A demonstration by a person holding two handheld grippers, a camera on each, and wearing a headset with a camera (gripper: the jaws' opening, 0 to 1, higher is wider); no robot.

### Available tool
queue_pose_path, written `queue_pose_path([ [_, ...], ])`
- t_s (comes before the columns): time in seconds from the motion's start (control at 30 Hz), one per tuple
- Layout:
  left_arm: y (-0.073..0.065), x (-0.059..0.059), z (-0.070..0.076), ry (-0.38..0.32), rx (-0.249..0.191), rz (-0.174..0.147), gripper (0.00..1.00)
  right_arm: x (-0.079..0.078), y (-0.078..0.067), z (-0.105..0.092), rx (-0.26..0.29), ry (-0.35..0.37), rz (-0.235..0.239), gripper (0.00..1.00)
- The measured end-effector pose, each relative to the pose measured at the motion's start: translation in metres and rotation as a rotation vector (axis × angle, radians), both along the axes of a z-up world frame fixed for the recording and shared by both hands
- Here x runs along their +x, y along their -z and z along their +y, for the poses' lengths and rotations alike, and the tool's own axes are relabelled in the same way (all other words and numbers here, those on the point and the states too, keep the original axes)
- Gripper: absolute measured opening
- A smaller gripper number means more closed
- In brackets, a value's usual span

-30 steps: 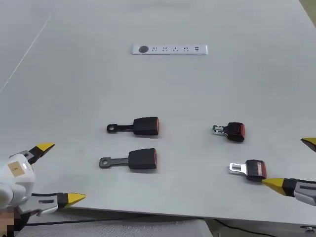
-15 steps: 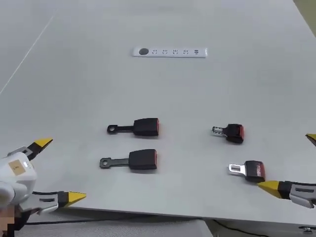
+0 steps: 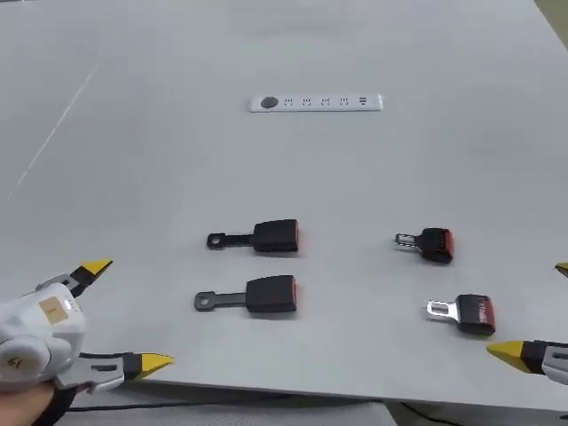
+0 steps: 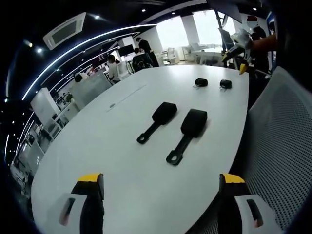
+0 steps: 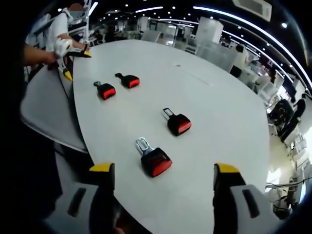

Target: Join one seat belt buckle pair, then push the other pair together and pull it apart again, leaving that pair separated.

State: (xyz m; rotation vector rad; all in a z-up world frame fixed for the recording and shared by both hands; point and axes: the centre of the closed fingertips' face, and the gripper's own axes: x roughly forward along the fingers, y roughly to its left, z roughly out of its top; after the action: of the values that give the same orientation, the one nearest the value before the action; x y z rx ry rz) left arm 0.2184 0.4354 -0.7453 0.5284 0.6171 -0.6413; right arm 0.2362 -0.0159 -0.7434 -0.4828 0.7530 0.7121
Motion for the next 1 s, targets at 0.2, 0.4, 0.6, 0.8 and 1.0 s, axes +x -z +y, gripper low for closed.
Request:
queue_pose_path([
  [0.2,0.002,-0.004,-0.005,0.005,-0.036,0.032,0.99,-0.002,0.001,0.002,-0.007,-0.009,-0.002,0.81],
  [0.4,0.005,-0.004,-0.002,-0.007,-0.023,0.049,0.99,-0.006,0.004,0.000,-0.020,-0.021,0.025,0.76],
  [0.6,0.001,-0.005,-0.002,-0.009,-0.051,0.071,0.99,0.001,-0.009,0.015,0.049,-0.029,0.031,0.63],
  [0.8,0.009,-0.011,0.000,0.040,0.009,0.130,1.00,0.000,-0.005,0.017,0.022,-0.069,0.038,0.62],
  [1.0,0.006,-0.009,-0.008,0.113,0.043,0.119,1.00,0.002,-0.003,0.012,0.009,-0.073,0.031,0.64],
])
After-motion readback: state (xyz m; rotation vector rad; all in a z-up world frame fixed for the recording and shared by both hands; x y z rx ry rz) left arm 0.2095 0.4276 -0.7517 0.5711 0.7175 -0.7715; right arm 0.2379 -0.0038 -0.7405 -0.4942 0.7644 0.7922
